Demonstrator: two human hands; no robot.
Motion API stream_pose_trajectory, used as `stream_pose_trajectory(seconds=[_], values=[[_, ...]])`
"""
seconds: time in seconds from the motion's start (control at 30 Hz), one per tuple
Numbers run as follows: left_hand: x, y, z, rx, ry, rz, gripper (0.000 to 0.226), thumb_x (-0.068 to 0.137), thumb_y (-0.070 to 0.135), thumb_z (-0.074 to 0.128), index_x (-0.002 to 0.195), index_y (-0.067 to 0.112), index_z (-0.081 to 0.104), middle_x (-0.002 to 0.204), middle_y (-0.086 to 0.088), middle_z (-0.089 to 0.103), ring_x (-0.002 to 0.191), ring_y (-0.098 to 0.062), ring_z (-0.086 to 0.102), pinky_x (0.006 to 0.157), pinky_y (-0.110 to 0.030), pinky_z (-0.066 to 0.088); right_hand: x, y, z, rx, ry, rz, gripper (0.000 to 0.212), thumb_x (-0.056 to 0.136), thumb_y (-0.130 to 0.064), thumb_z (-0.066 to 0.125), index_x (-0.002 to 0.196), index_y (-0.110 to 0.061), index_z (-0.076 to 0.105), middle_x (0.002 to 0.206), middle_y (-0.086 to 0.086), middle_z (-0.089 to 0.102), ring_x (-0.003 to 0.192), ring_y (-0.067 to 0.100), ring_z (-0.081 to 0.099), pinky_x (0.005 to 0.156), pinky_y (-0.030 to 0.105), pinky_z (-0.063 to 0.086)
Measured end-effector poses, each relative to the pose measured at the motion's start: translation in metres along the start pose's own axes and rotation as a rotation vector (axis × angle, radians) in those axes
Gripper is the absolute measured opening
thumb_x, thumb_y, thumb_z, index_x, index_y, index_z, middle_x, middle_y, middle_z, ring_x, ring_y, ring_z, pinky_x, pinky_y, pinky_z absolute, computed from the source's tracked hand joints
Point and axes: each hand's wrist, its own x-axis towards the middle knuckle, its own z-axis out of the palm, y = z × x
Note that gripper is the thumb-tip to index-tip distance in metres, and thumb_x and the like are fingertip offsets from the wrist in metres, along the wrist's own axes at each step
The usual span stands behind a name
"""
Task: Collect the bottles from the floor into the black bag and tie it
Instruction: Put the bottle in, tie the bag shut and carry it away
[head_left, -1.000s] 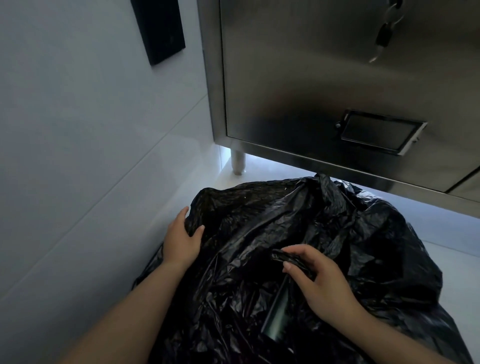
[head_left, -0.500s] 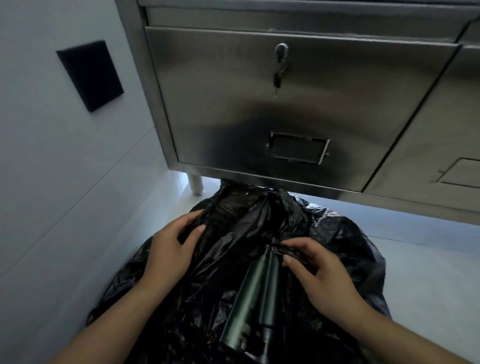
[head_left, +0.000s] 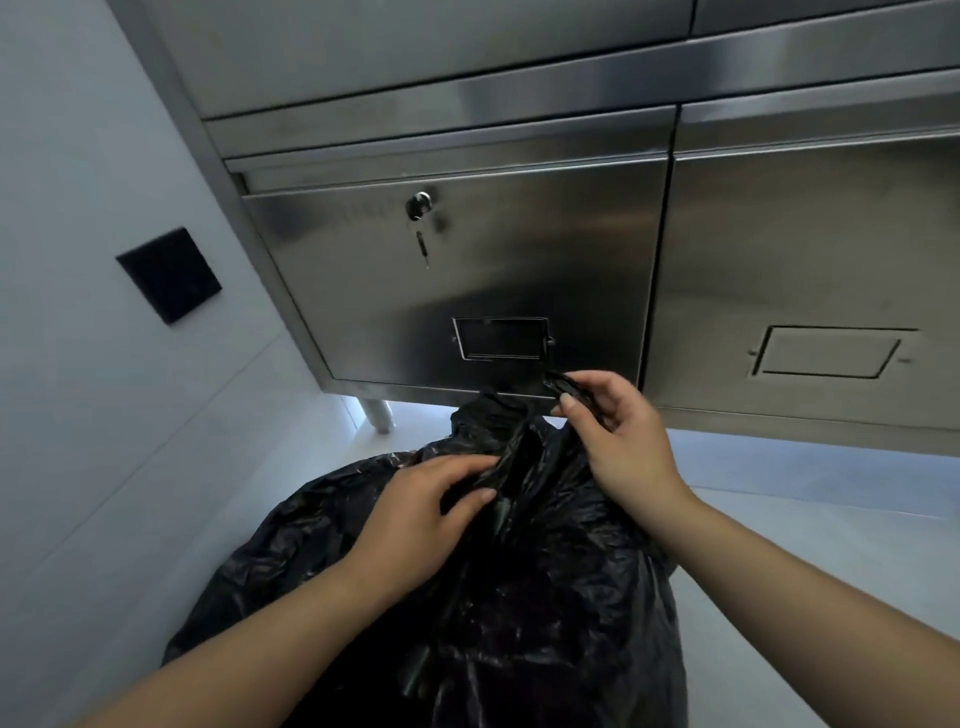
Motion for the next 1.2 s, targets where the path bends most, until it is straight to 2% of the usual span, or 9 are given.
stream_pose_trajectory(seconds=[0.17,0.33,0.47,0.6,0.73,0.83,0.93,1.07,1.2], values=[[-0.004,0.019,0.027,-0.039,0.042,-0.012,0.03,0.083,0.017,0.07,0.112,0.024,0.069,0.104,0.033,0.06,0.101,0.019,0.055,0.088,-0.001,0.038,-0.004,0.019,-0.021,-0.055,0.006,0.038,0.019,0.087,-0.013,0.063,0.091,-0.032,0.061,0.092,-0.015,0.069,0.088,-0.006,0.064,0.076,0.007,0.046],[-0.016,0.022,0.043,-0.044,-0.023,0.085,0.023,0.085,0.027,0.065,0.107,0.026,0.069,0.1,0.023,0.065,0.097,0.008,0.06,0.086,-0.009,0.044,-0.014,0.027,-0.035,-0.117,0.028,0.062,0.019,0.086,-0.018,0.064,0.086,-0.037,0.061,0.091,-0.021,0.068,0.091,-0.008,0.061,0.076,0.009,0.046],[-0.015,0.018,0.042,-0.02,-0.085,0.157,0.02,0.085,0.031,0.064,0.102,0.024,0.071,0.095,0.014,0.067,0.091,0.002,0.061,0.082,-0.02,0.049,-0.024,0.025,-0.036,-0.137,-0.038,0.091,0.017,0.088,-0.017,0.062,0.094,-0.032,0.062,0.101,-0.011,0.069,0.1,0.001,0.063,0.089,0.025,0.05],[-0.008,0.012,0.039,-0.057,-0.073,0.183,0.014,0.082,0.03,0.067,0.094,0.025,0.072,0.096,0.013,0.063,0.092,0.0,0.058,0.081,-0.016,0.046,-0.033,0.025,-0.032,-0.179,-0.075,0.134,0.014,0.088,-0.016,0.062,0.098,-0.026,0.062,0.102,-0.002,0.071,0.101,0.011,0.065,0.093,0.037,0.05],[-0.002,0.001,0.042,-0.078,-0.027,0.17,0.005,0.078,0.028,0.073,0.083,0.025,0.071,0.117,0.009,0.055,0.115,-0.001,0.047,0.098,-0.019,0.037,-0.039,0.025,-0.022,-0.177,-0.109,0.165,0.015,0.088,-0.013,0.062,0.098,-0.024,0.062,0.095,-0.001,0.073,0.092,0.01,0.068,0.088,0.034,0.052],[0.006,-0.002,0.046,-0.183,-0.042,0.075,0.009,0.079,0.026,0.073,0.078,0.031,0.066,0.141,0.017,0.039,0.139,0.001,0.023,0.111,-0.015,0.02,-0.039,0.023,-0.013,-0.153,-0.115,0.163,0.017,0.088,-0.011,0.061,0.097,-0.025,0.062,0.092,-0.002,0.074,0.09,0.009,0.069,0.083,0.026,0.052],[0.011,-0.001,0.05,-0.296,-0.105,0.012,0.018,0.083,0.028,0.068,0.077,0.04,0.056,0.146,0.023,0.032,0.141,0.009,0.011,0.11,-0.01,0.014,-0.037,0.02,-0.007,-0.129,-0.105,0.168,0.018,0.088,-0.008,0.061,0.097,-0.023,0.062,0.088,-0.004,0.075,0.086,0.007,0.069,0.077,0.021,0.051],[0.011,0.005,0.054,-0.372,-0.137,-0.001,0.015,0.086,0.03,0.062,0.08,0.042,0.054,0.121,0.024,0.057,0.132,0.014,0.03,0.1,-0.003,0.026,-0.04,0.017,-0.007,-0.064,-0.106,0.162,0.018,0.089,-0.005,0.059,0.096,-0.021,0.062,0.087,-0.005,0.075,0.084,0.009,0.07,0.071,0.014,0.05],[0.014,0.008,0.05,-0.442,0.049,-0.084,0.011,0.084,0.023,0.067,0.082,0.03,0.058,0.091,0.014,0.068,0.091,0.0,0.065,0.081,-0.016,0.048,-0.042,0.016,-0.01,-0.022,-0.081,0.162,0.015,0.089,-0.007,0.059,0.099,-0.018,0.062,0.086,-0.003,0.075,0.083,0.009,0.07,0.07,0.014,0.05]])
